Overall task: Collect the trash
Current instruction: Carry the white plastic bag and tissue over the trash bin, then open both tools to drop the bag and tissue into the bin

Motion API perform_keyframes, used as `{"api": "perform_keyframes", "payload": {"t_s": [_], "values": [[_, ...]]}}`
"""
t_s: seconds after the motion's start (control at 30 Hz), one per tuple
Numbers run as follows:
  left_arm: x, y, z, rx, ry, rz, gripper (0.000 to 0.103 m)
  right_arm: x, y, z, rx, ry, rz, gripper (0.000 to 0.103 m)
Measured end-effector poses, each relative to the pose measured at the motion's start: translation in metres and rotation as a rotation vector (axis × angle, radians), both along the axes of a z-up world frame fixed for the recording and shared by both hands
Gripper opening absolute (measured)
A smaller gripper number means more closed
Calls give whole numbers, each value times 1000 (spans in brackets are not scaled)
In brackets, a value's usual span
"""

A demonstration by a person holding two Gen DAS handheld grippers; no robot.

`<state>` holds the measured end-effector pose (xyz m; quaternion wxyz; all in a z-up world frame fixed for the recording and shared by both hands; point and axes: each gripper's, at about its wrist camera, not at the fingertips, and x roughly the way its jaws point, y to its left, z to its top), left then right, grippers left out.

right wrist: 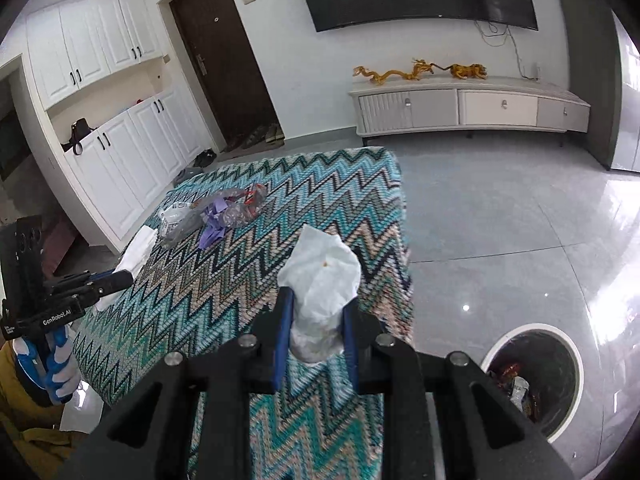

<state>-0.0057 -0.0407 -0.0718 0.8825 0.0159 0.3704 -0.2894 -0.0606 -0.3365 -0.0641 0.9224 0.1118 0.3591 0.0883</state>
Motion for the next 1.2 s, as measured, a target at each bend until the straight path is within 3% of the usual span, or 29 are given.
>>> {"api": "perform_keyframes", "payload": {"t_s": [0.23,0.43,0.8,1.03,1.13,1.2], "values": [[-8,-77,22,19,9,-132,10,-47,-75,1,-4,-19,-125,22],[-1,-185,23,95,45,-281,10,-61,-149,-44,34,25,-235,22],[4,-377,-61,244,205,-487,10,-52,-246,-167,150,231,-390,25],[16,-444,-116,278,317,-521,11,-45,-270,-226,205,319,-442,28],[21,-456,-133,279,350,-521,18,-47,-278,-243,223,337,-478,43],[27,-457,-141,280,364,-517,22,-50,-283,-252,230,352,-489,45]]}}
